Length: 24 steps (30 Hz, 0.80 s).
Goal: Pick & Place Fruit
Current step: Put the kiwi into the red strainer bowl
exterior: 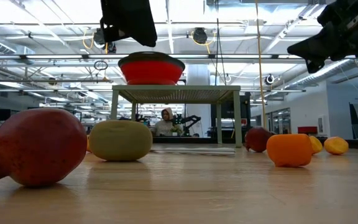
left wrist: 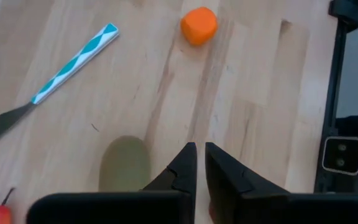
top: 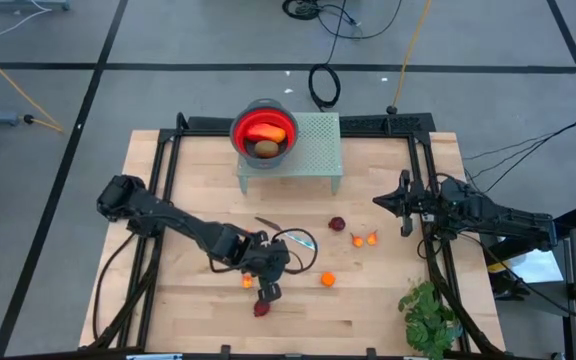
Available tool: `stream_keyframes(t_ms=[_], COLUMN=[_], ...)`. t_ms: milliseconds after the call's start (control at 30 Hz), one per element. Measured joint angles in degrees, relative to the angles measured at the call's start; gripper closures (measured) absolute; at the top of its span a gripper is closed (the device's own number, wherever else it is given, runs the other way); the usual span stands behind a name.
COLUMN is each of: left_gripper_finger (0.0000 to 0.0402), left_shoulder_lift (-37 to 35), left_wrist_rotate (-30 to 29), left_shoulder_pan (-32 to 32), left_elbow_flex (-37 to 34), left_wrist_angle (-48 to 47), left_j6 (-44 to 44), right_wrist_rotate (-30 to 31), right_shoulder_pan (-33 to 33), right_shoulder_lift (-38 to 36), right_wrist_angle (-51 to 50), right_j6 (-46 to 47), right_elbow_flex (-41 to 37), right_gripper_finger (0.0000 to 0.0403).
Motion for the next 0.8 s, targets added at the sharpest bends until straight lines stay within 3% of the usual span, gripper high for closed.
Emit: stream_keyframes(t_ms=[467,800], left_gripper_finger=[0.0237,0.0197], left_shoulder_lift=[0.00,0.00], left_wrist_rotate=[-0.58,-1.27], left_shoulder_pan=[2.55,2.51], left_elbow_flex=[-0.02,-0.02], left_wrist_angle=[-2.88,-3.80], left_j6=[-0.62,-1.85], right_wrist_rotate=[0.04,0.07], right_shoulder_pan=[0.00,0.00], right_shoulder_lift=[-0.02,-0.01], right_wrist_angle=[-0.15,-0.13], right_j6=[-0.44,-0.44], right_elbow_flex=[0.00,0.00], right_gripper_finger=[0.0403,0.0403])
